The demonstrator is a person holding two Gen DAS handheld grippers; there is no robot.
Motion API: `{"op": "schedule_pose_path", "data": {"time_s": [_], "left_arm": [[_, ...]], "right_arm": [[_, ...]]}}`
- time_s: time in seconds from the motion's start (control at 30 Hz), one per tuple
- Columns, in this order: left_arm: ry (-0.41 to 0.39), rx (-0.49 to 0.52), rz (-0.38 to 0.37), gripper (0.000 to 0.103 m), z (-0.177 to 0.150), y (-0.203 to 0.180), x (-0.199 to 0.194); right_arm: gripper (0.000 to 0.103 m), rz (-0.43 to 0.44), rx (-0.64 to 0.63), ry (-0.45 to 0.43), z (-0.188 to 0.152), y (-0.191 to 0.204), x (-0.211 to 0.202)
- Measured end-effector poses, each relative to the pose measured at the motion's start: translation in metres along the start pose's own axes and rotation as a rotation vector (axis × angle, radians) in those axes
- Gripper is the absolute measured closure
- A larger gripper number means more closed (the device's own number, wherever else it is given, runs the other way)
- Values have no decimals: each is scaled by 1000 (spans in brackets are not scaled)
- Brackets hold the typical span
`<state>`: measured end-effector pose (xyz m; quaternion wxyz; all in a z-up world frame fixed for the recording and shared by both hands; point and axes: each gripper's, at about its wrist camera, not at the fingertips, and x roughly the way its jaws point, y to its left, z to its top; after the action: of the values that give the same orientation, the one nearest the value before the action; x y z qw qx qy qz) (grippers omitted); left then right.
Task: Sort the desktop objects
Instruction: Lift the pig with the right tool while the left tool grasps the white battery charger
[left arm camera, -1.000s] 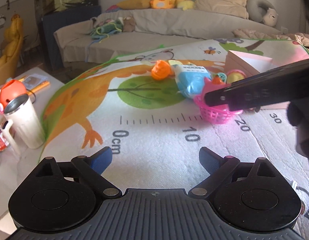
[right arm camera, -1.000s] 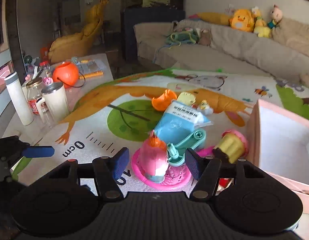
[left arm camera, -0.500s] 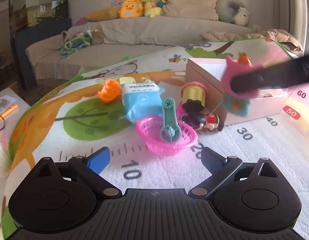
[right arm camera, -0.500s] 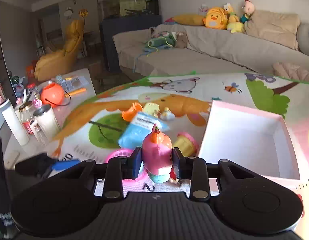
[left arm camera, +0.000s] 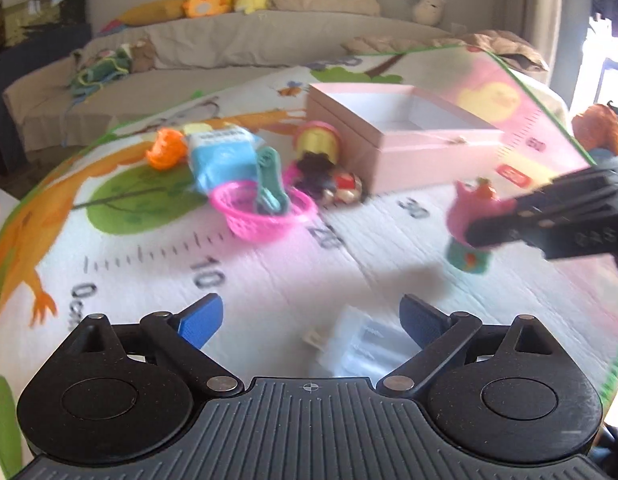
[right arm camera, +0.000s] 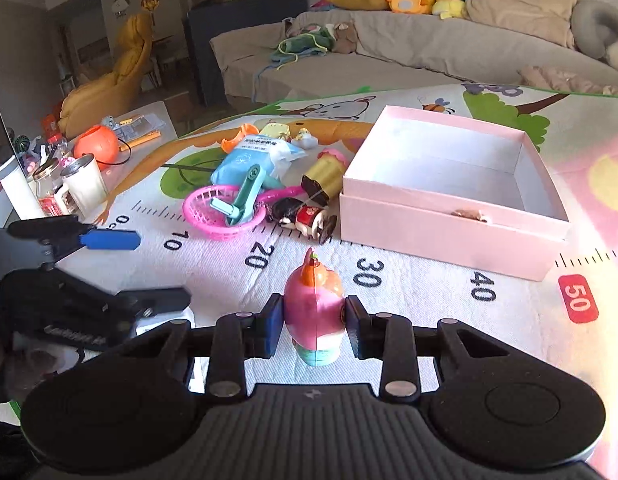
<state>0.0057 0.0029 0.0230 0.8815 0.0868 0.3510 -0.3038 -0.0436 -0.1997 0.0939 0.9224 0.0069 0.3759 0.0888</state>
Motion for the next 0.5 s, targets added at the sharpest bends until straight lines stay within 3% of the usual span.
{"op": "schedule_pose_path", "data": {"time_s": [0.13, 0.27, 0.37, 0.43, 0.5], "left_arm": [[47, 62, -41, 4, -19, -27, -4], [61, 86, 25, 4, -18, -36, 9], [56, 69, 28, 5, -16, -35, 15], [49, 60, 38, 14, -15, -35, 17], [44, 56, 49, 15, -14, -36, 15]], "right_arm": [[70, 9, 11, 12, -17, 1, -5], [70, 42, 29, 1, -29, 5, -17], [70, 56, 30, -2, -37, 9, -24], [70, 40, 18, -6, -39, 13, -26], [70, 21, 14, -5, -40, 15, -28]]}}
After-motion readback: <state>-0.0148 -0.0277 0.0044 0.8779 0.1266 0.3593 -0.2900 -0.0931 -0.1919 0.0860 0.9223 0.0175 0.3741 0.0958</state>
